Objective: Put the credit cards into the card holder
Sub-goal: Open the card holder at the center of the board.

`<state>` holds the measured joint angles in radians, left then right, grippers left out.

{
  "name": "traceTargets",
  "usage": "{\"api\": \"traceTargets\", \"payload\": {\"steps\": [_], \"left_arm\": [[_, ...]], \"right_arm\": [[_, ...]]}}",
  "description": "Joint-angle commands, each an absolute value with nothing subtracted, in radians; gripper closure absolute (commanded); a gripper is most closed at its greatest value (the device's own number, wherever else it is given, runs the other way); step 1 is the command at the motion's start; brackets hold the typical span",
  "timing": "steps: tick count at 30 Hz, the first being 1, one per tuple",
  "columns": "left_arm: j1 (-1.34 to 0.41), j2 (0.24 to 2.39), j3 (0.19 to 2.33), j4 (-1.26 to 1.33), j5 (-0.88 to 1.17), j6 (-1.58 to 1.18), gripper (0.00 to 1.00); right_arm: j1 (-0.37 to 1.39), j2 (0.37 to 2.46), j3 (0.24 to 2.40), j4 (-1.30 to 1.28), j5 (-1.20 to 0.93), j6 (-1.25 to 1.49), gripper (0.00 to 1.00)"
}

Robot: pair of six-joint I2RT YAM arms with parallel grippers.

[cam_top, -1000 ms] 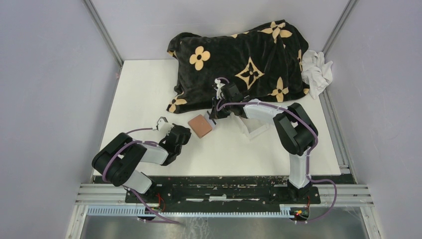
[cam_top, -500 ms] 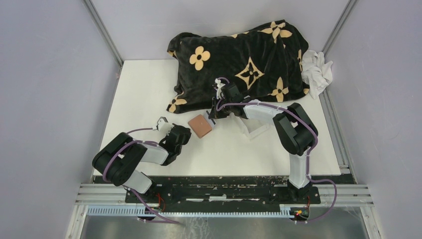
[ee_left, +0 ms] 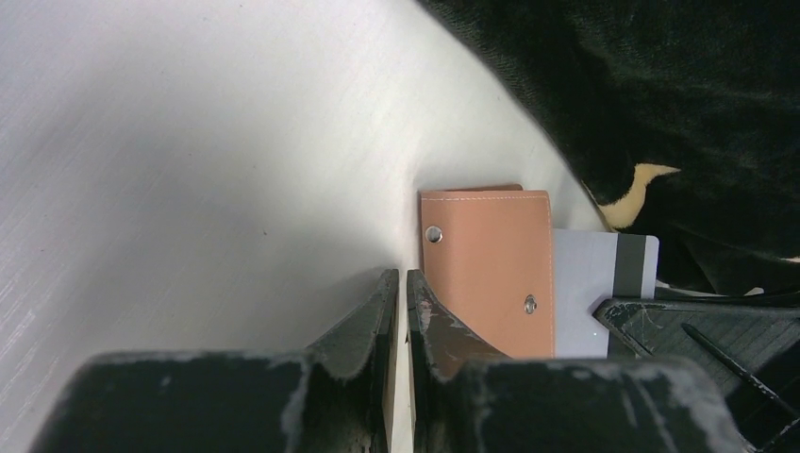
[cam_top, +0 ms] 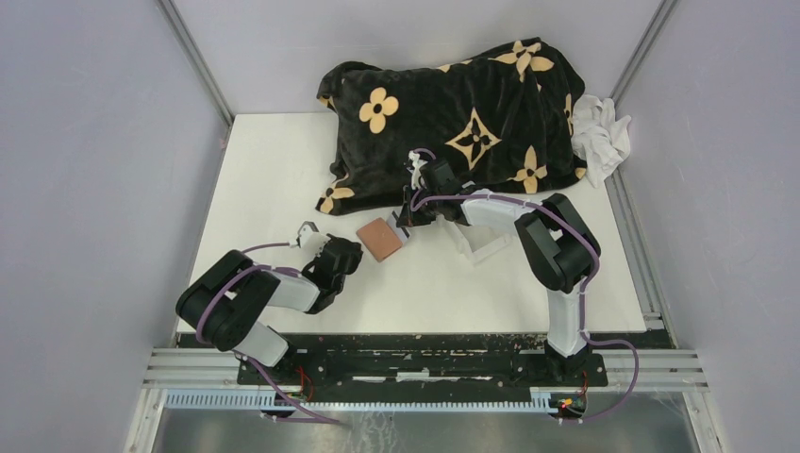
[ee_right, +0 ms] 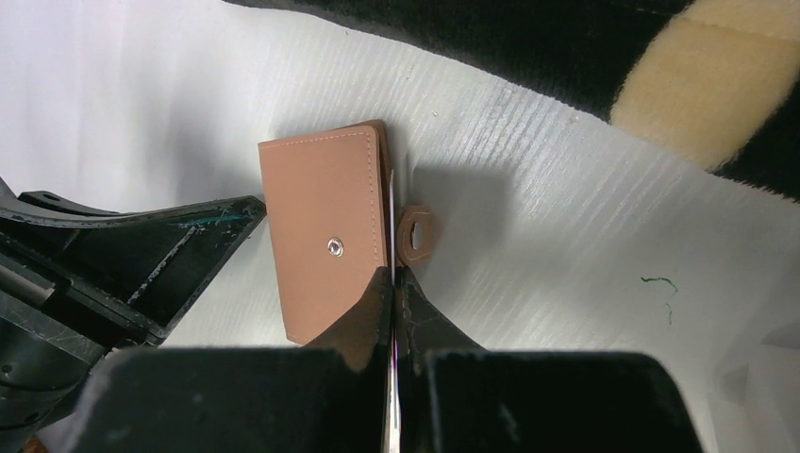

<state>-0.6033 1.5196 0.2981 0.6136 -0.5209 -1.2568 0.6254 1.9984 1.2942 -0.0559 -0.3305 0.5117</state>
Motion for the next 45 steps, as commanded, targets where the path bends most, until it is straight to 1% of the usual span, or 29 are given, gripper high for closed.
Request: {"api": "traceTargets", "payload": {"steps": [1, 45], "left_arm": [[-0.6, 1.552, 0.277, 0.543, -0.509, -1.268, 0.85], [-0.6, 1.557, 0.275, 0.548, -0.503, -1.268, 0.86]], "right_arm": [[0.621, 2.009, 1.293, -0.004, -0.341, 0.517, 0.99], [0.62, 1.987, 1.283, 0.023, -0.364, 0.549, 0.99]]}}
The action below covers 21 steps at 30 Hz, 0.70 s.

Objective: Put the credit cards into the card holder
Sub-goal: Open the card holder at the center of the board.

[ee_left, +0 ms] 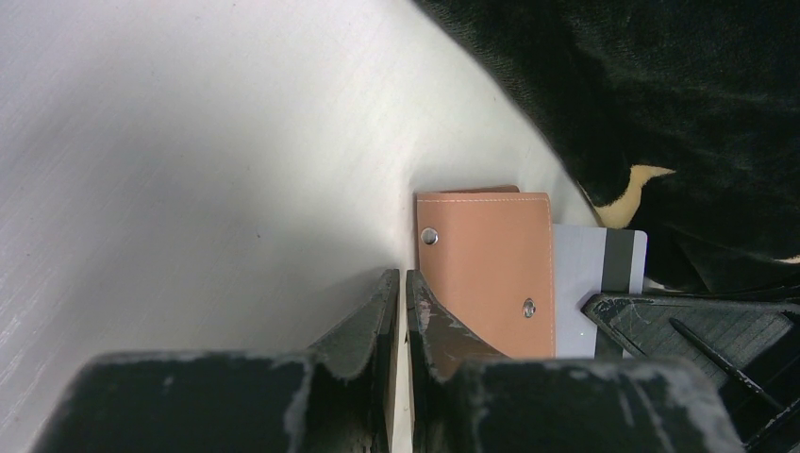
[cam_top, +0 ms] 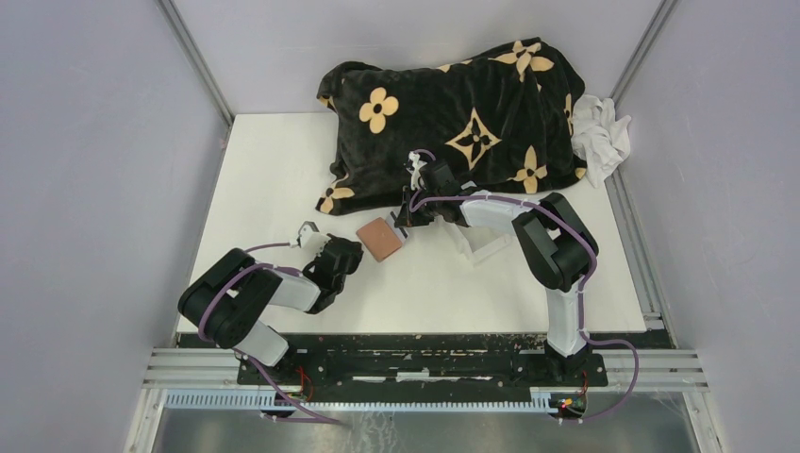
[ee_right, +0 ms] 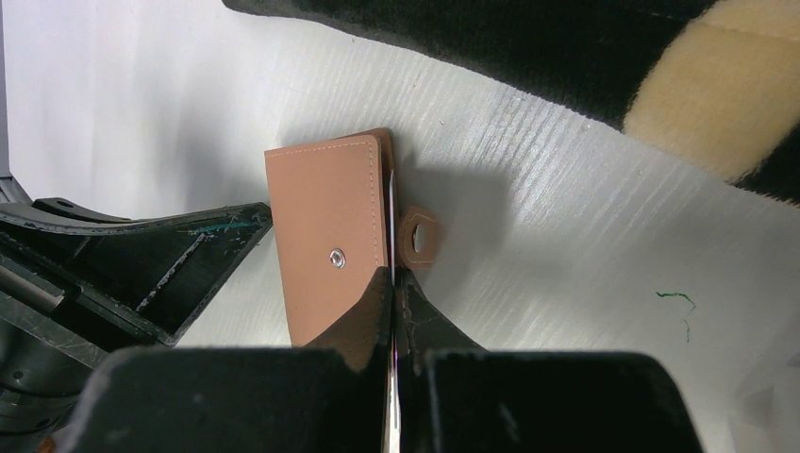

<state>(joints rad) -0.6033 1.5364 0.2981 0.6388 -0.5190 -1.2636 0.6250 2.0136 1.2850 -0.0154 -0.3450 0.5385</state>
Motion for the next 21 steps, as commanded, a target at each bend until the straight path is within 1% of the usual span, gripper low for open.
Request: {"api": "traceTargets", "payload": {"steps": [1, 21], "left_arm": [[-0.6, 1.555, 0.276, 0.547, -0.503, -1.268, 0.86], [-0.6, 1.552, 0.274, 0.545, -0.499, -1.268, 0.86]], "right_arm": [[0.62, 1.987, 1.284, 0.022, -0.365, 0.549, 0.99], [0.62, 1.968, 1.271, 0.046, -0.383, 0.577, 0.99]]}}
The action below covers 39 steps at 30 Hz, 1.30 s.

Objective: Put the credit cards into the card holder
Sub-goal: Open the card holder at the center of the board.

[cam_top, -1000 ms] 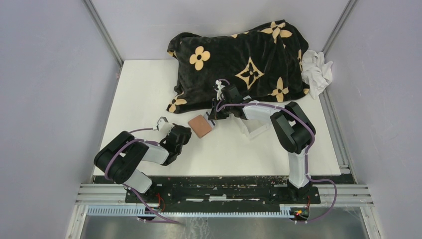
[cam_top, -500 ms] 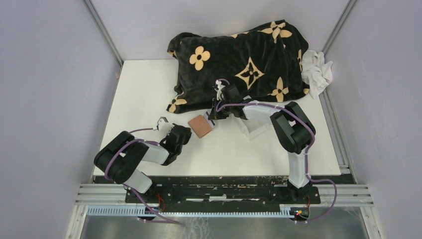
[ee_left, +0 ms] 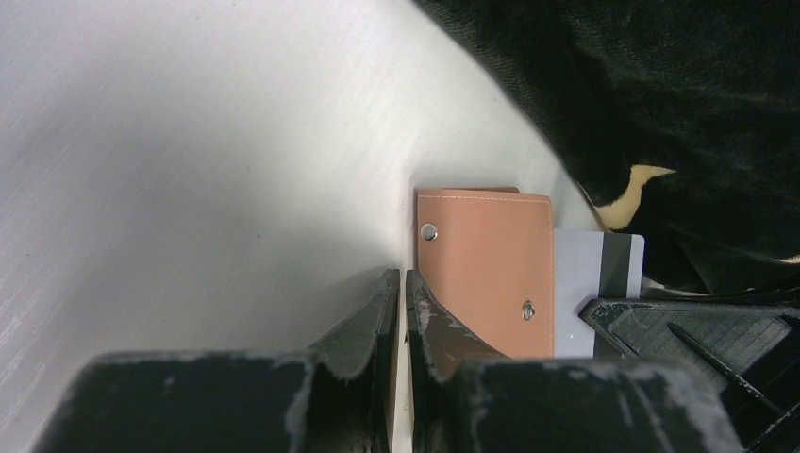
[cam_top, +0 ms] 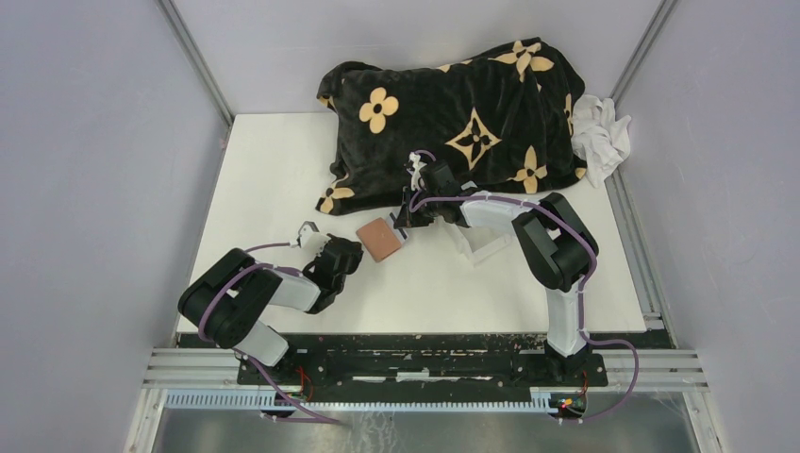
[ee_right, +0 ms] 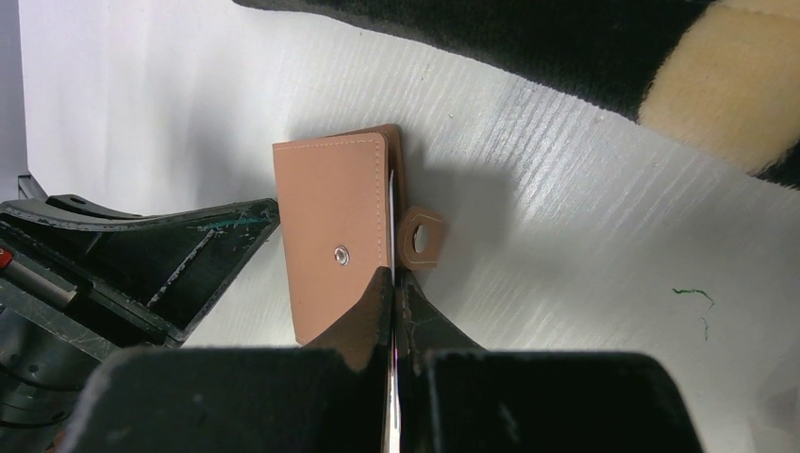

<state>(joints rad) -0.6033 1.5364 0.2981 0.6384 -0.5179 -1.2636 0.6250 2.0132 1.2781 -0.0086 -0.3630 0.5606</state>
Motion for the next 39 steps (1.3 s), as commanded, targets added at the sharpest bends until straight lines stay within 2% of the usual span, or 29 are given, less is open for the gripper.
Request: {"api": "traceTargets", "payload": {"steps": [1, 39], "left_arm": [[-0.6, 1.552, 0.273, 0.545, -0.497, -1.267, 0.86], [-0.6, 1.474, 0.212, 0.536, -0.468, -1.264, 0.87]], "right_arm": [[0.621, 1.966, 1.27, 0.047, -0.383, 0.578, 0.99], [0.699, 1.944, 1.291, 0.078, -0.359, 0.636, 0.99]]}}
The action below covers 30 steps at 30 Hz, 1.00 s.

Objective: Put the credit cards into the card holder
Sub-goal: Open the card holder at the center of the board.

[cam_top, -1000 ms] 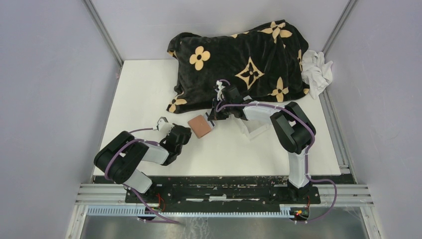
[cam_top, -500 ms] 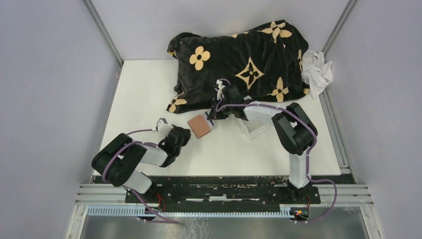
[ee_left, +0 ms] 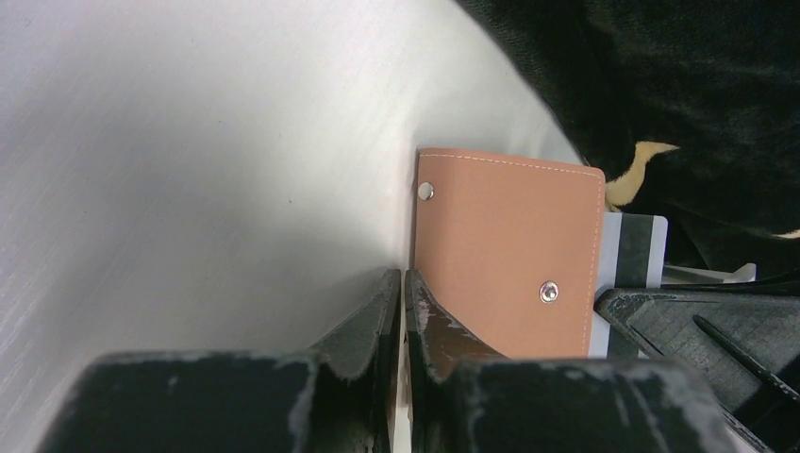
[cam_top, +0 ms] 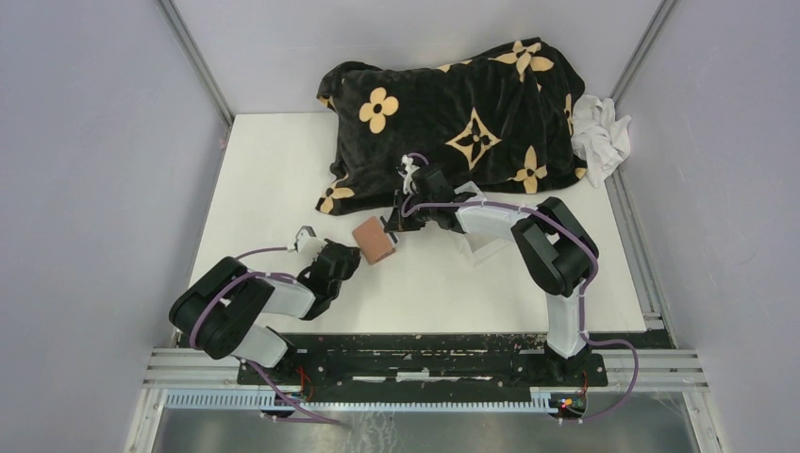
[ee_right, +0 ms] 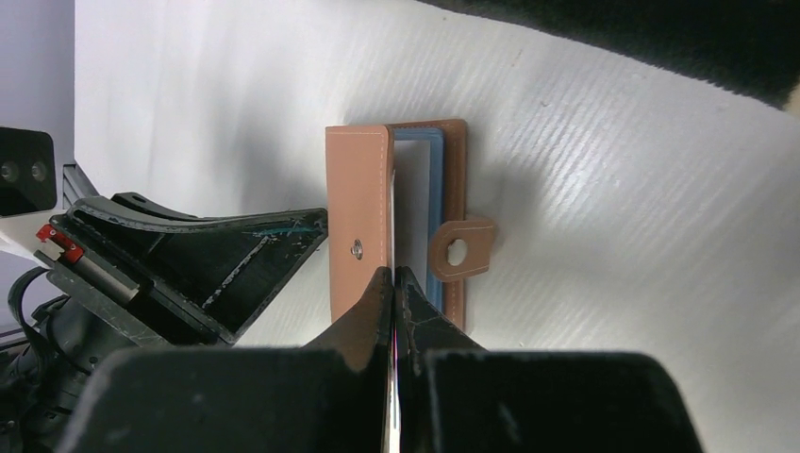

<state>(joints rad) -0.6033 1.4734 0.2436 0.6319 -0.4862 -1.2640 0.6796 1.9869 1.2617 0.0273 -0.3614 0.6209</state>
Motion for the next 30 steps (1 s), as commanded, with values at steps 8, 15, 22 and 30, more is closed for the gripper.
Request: {"api": "traceTargets", "payload": {"steps": [8, 15, 22, 30], "left_arm": [[-0.599, 1.467, 0.191, 0.541, -0.459, -1.261, 0.88], [-0.6, 1.463, 0.182, 0.546, -0.452, -1.257, 0.88], [-0.599, 1.463, 0.173, 0.55, -0.444, -1.254, 0.88], [-0.6, 1.472, 0.175, 0.569, -0.421, -1.234, 0.89]], "right_arm": [[0.729, 1.942, 1.299, 0.088, -0.35, 0.647, 0.99], [0.771, 1.921, 1.329, 0.036, -0.299, 0.609, 0.99], [0.805, 1.888, 1.347, 0.013, -0.282, 0.598, 0.99], [0.865, 1.911, 1.385, 0.0, -0.275, 0.591, 0.99]]}}
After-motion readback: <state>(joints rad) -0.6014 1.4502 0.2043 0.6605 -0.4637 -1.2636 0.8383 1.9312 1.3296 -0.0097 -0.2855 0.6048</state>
